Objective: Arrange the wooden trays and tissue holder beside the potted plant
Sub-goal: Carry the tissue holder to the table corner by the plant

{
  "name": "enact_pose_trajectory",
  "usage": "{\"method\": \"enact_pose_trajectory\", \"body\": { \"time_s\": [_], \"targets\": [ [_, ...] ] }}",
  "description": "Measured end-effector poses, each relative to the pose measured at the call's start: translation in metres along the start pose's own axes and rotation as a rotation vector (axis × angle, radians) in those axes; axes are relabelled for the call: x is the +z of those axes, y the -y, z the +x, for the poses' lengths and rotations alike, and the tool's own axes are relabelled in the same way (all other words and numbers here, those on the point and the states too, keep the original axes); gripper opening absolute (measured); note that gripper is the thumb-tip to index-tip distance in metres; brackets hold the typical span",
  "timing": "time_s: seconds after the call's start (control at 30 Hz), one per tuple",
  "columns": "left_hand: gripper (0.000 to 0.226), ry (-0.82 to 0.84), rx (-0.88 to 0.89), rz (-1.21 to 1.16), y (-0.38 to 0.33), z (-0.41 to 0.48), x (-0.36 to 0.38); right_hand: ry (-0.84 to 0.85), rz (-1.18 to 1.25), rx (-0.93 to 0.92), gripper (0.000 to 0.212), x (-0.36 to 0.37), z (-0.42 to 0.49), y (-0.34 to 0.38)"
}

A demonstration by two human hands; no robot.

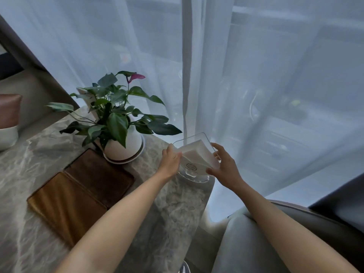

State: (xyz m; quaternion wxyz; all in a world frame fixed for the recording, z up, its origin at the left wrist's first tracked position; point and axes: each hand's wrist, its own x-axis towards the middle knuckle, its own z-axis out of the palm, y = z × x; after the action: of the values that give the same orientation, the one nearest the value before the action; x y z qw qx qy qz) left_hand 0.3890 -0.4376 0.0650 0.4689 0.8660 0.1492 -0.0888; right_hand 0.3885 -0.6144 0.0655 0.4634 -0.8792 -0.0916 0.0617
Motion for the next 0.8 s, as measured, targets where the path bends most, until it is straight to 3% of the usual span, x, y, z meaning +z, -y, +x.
{"method": "enact_pose_trajectory", "body": {
  "time_s": [0.13,0.33,0.57,0.8],
  "targets": [
    [0.036,0.014,-0.008,0.027,-0.001,0.009,0.006,0.005,-0.007,0.022,0.079,-0.001,0.005,-0.006],
    [0.058,0.028,-0.036,0.086,-0.001,0.014,0.010,0.012,0.004,0.037,0.079,0.001,0.007,-0.013],
    [0.057,0.057,-0.020,0.157,0.000,0.017,0.007,0.023,-0.007,0.035,0.079,0.004,0.005,-0.015],
    [0.059,-0.019,0.034,0.322,0.007,0.006,0.000,0.077,-0.097,0.052,0.095,-0.002,0.002,-0.012]
  ]
}}
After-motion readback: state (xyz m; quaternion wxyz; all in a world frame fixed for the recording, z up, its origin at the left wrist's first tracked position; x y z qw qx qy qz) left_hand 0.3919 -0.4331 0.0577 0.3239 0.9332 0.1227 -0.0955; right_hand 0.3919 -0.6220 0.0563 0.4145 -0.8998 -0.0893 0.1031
